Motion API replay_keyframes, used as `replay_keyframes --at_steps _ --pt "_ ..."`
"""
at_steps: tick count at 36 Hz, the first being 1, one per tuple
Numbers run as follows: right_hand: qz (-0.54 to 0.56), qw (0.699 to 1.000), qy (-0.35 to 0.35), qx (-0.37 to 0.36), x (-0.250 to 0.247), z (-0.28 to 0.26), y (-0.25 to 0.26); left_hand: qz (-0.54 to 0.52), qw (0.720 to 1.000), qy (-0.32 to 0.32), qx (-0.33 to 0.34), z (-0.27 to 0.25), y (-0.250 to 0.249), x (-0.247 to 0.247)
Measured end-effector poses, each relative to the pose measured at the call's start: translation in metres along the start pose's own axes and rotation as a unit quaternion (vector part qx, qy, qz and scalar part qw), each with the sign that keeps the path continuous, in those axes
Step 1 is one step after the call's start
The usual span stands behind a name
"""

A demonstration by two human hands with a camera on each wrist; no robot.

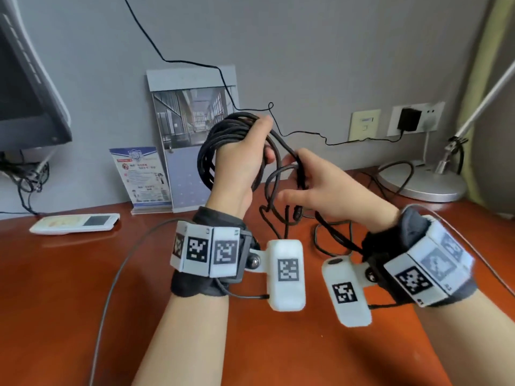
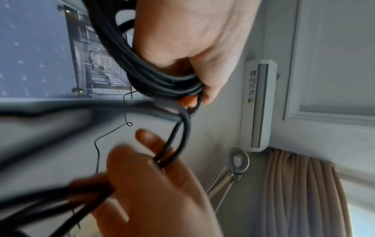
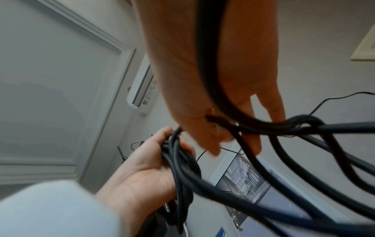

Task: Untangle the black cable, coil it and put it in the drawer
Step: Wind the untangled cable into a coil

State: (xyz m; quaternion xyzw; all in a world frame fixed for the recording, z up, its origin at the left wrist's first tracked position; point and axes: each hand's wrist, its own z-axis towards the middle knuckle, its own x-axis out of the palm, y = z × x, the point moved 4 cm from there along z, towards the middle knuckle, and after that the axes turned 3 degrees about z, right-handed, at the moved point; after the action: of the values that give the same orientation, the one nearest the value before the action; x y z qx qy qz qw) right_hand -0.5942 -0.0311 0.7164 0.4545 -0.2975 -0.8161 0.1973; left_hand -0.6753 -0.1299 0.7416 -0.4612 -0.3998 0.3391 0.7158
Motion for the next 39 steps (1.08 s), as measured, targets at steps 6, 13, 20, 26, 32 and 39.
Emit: replay_keyframes --at_steps 6,13,20,26,32,39 --pt "-0.114 0.992 0.005 -0.051 -0.008 -0.001 -0.002 -0.222 0.971 -0.051 -0.075 0.010 -0.001 -0.022" --pt "-0.191 0.980 0.057 -0.014 -0.010 0.010 -0.035 -0.395 0.906 -0.129 -0.086 0.027 0.001 -0.050" --pt "-0.303 0.948 0.038 0.088 -0.044 0.004 -0.084 -0.498 0.850 -0.167 -0.047 0.041 0.002 -0.102" --pt "-0.273 0.960 -0.022 0.060 -0.050 0.004 -0.059 -0.511 0.840 -0.181 -0.026 0.042 -0.003 -0.119" --pt "-0.092 0.988 -0.017 -0.122 -0.002 0.000 0.014 -0.477 0.859 -0.181 -0.025 0.039 -0.007 -0.103" --pt "-0.102 0.987 -0.028 -0.117 0.039 -0.001 0.025 -0.443 0.885 -0.136 -0.034 0.027 -0.011 -0.066"
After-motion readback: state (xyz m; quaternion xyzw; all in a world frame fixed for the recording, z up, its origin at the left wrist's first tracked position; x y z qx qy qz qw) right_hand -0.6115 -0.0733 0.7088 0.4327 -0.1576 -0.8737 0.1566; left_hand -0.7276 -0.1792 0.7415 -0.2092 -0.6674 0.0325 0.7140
